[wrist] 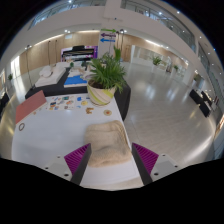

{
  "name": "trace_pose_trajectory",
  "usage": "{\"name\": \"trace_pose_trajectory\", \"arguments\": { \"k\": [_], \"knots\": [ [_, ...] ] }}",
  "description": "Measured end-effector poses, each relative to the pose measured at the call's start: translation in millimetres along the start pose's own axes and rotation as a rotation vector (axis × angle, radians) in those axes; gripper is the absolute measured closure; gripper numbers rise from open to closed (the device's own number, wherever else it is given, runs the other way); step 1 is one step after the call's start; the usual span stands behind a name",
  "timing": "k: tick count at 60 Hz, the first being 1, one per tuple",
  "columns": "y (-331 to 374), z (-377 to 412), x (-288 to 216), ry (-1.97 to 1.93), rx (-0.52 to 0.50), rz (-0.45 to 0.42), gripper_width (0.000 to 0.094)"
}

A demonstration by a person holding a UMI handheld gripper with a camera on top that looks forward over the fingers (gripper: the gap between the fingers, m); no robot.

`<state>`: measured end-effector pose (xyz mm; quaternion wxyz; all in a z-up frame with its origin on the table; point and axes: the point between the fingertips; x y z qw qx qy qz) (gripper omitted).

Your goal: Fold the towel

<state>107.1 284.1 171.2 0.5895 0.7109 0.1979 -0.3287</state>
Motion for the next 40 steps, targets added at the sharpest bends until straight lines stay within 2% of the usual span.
{"name": "trace_pose_trajectory", "arguments": {
  "k": [13,18,25,40],
  "knots": [
    [138.2,4.4,22.8,-0.050,0.063,0.020,0.0087],
    [174.1,3.6,28.0,-0.054,0.102,0.003,0.0081],
    [201.3,17.6,36.2,-0.059,0.104,-0.006,0.0085],
    [198.8,42.4,44.2,-0.089,0.079,0.005,0.0083]
  ]
}}
Point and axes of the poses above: the point between the fingertips, and its own axes, seen from behind it with the camera up: z to the left, x down, y backward, against the way the camera looks, and after that the axes turned 3 degrees about -y, right-handed
